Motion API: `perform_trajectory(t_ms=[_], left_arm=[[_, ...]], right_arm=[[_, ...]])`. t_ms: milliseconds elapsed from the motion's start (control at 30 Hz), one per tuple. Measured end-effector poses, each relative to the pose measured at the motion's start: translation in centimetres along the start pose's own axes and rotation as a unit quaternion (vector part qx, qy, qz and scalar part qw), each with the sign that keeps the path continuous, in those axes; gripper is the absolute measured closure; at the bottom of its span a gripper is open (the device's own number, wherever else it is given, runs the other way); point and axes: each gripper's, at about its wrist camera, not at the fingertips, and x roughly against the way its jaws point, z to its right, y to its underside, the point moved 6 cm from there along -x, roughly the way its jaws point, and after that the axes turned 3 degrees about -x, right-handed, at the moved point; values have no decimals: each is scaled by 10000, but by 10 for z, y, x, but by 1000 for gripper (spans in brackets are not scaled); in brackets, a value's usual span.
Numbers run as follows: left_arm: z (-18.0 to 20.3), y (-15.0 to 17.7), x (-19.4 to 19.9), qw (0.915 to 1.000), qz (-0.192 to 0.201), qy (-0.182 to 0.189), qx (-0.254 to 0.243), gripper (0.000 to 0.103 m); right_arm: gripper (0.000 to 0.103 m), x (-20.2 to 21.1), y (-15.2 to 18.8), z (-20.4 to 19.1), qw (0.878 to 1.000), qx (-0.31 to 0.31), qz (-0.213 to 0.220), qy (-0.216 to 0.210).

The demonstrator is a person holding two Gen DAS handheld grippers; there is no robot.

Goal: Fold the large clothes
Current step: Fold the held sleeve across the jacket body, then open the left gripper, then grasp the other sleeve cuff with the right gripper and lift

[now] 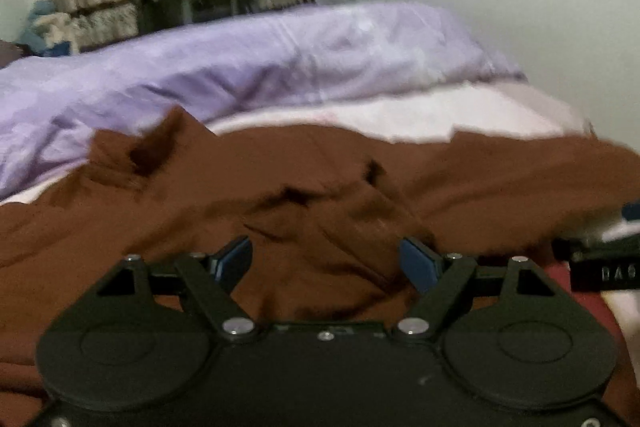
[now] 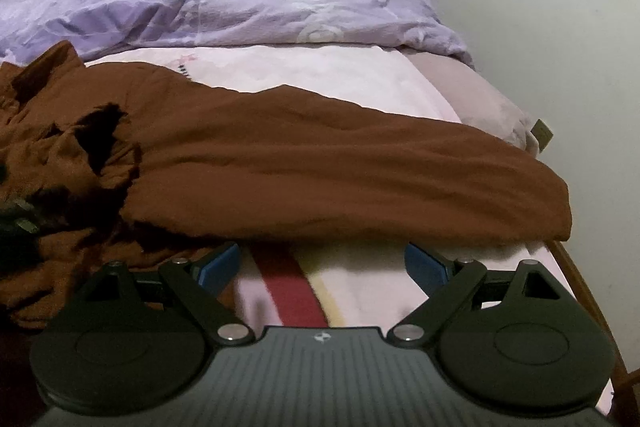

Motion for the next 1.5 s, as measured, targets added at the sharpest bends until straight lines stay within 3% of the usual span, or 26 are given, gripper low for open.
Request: perform_trajectory(t_ms=[67,167,233,333,433,567,633,700,767,867,900,967,1000,1033,1100,1133,1233,1333,1400,1500], left_arm=[[-6,-2,-11,9999,-53,-98,92,21],[-8,13,-50,9979,-629,-80,145,19],[-7,25,-66,9971,-710,-203,160,15],[-3,23,-64,9973,-648,-336,-5,15],[-9,13,-58,9956,-882,-307,3,17],[-48,-6,-7,9976,-489,-387,291,17],[-80,-10,22,9975,-280,-560,340,17],[-108,-9,40,9962,-202,-805,255,17],[-135,-2,53,9927,-261,-1172,79,17],[-178,21,62,9846,-532,-1664,21,17],[-192,30,64,9823,-656,-1749,108,17],[-215,43,68,9787,-810,-1863,304,17],[-222,47,68,9771,-851,-1921,342,17],[-229,52,73,9756,-878,-1982,334,17],[-240,59,80,9739,-917,-2054,302,17],[-245,61,81,9720,-969,-2124,259,17],[-265,67,87,9657,-1038,-2363,270,17],[-292,77,98,9621,-1033,-2471,510,17],[-303,80,100,9605,-1040,-2497,651,17],[-311,80,90,9619,-983,-2407,843,17]], right_arm=[[0,-3,2,3,10000,-20,-49,9],[0,-7,7,6,9999,0,-98,46],[0,-8,10,10,9999,31,-122,66],[0,-7,13,23,9999,-113,-119,34],[0,-6,9,44,9994,-325,-30,61],[0,-3,5,114,9916,-1138,494,358],[0,-15,8,165,9807,-1869,378,433],[0,-34,12,210,9624,-2696,183,295],[0,-52,22,254,9281,-3719,77,162],[0,-75,23,283,8856,-4632,115,-306],[0,-81,19,288,8762,-4801,201,-365],[14,-96,11,289,8676,-4953,98,-432],[38,-104,6,287,8673,-4953,70,-493],[56,-113,2,286,8670,-4963,-13,-453],[75,-110,-3,280,8706,-4905,193,-332],[84,-101,-9,274,8779,-4766,342,-300],[86,-50,-44,240,9079,-4031,1084,-394],[87,10,-84,160,9359,-2917,1864,-656],[87,45,-99,86,9469,-2191,2196,-846],[87,77,-103,-16,9486,-1643,2384,-1277]])
